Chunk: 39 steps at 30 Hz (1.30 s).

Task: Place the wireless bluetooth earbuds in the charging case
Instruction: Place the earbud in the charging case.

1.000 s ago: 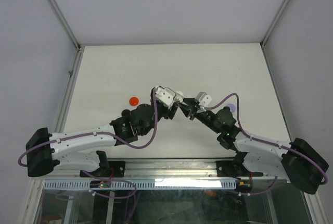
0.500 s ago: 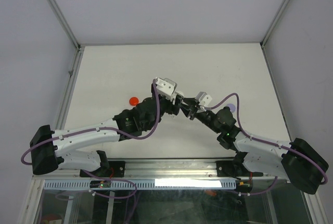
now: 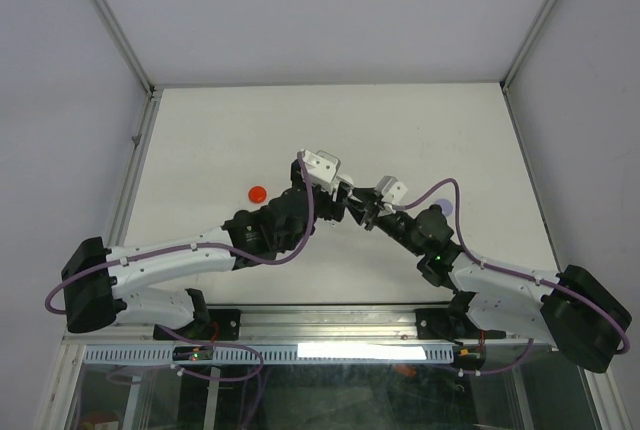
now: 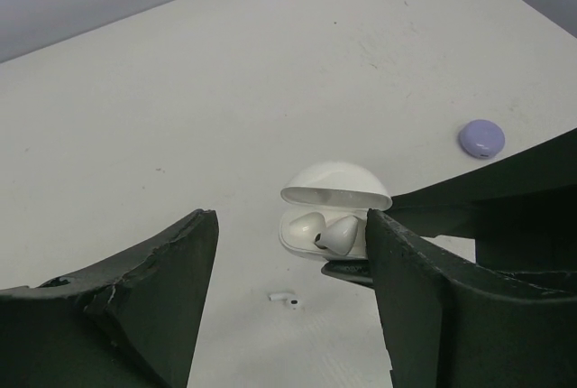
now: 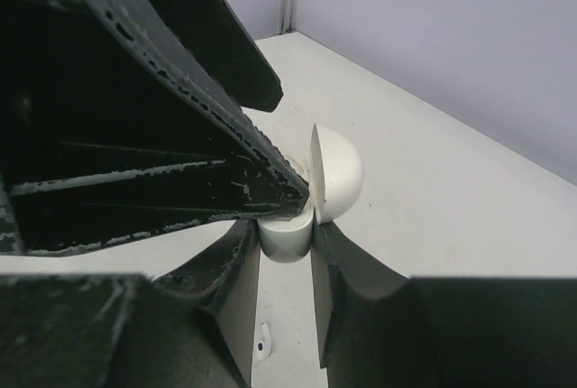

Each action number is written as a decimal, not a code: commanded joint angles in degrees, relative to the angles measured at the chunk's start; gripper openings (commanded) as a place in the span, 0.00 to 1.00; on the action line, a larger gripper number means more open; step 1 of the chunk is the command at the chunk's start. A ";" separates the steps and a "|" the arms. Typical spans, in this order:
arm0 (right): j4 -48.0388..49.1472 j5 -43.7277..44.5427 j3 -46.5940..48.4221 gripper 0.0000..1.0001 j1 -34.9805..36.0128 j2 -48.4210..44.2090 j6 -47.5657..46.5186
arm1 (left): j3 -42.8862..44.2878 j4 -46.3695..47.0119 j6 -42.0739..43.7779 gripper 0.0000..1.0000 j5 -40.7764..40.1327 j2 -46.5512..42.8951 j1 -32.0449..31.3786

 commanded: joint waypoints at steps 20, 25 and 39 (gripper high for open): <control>4.08 5.15 1.46 0.12 0.07 -2.60 -1.11 | 0.54 -3.13 -6.02 0.67 -3.00 -2.47 0.30; 4.30 5.11 1.45 0.12 0.07 -2.76 -1.11 | -0.30 -4.79 -6.53 0.67 -5.35 -3.26 0.42; 4.08 3.85 1.55 0.12 0.04 -2.45 -0.38 | -2.18 -4.00 -9.20 0.67 3.99 -7.45 5.43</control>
